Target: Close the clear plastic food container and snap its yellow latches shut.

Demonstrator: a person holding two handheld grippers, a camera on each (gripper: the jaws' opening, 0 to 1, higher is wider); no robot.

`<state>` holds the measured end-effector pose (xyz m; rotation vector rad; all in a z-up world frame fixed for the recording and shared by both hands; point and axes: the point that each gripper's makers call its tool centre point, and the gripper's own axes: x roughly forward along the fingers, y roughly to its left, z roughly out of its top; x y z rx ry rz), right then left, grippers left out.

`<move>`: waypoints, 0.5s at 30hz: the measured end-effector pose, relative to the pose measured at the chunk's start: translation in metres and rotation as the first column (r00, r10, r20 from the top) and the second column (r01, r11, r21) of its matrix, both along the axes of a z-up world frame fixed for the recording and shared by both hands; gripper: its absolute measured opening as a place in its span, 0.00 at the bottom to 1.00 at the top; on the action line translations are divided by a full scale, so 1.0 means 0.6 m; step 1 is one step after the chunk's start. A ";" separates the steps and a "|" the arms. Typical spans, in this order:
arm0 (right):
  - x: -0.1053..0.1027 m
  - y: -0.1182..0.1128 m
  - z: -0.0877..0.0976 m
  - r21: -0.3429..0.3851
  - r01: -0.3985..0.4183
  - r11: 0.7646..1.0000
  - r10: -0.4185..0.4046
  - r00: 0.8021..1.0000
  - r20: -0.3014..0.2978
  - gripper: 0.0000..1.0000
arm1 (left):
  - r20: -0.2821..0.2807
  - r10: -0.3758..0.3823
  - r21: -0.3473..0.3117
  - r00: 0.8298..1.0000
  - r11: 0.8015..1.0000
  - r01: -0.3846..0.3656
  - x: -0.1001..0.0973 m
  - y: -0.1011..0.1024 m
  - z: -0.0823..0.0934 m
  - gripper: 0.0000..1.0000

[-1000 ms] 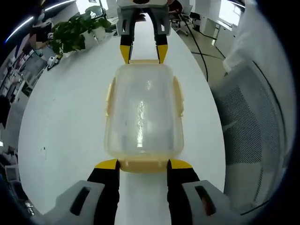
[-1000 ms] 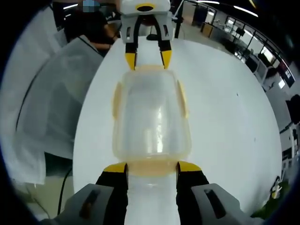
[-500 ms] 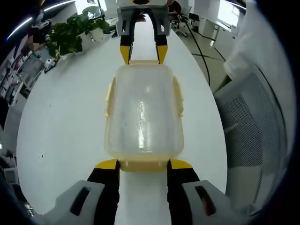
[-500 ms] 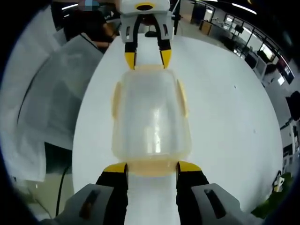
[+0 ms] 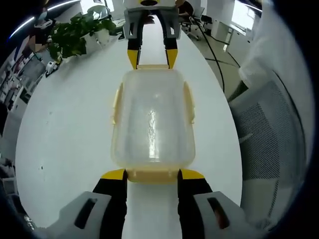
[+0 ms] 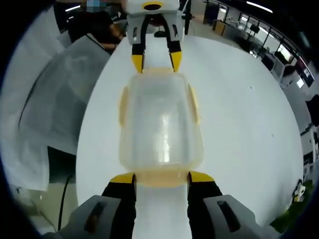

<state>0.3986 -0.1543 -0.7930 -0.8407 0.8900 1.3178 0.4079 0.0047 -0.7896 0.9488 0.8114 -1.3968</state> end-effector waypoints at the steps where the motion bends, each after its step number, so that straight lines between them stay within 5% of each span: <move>1: 0.001 -0.001 -0.001 0.001 0.002 1.000 -0.002 1.000 0.001 0.38 | 0.005 -0.002 -0.001 1.000 1.000 0.002 0.002 -0.001 -0.001 0.39; 15: 0.003 -0.007 -0.012 0.011 0.015 1.000 -0.014 1.000 -0.026 0.39 | -0.015 -0.001 -0.012 1.000 1.000 0.001 0.005 -0.007 -0.009 0.39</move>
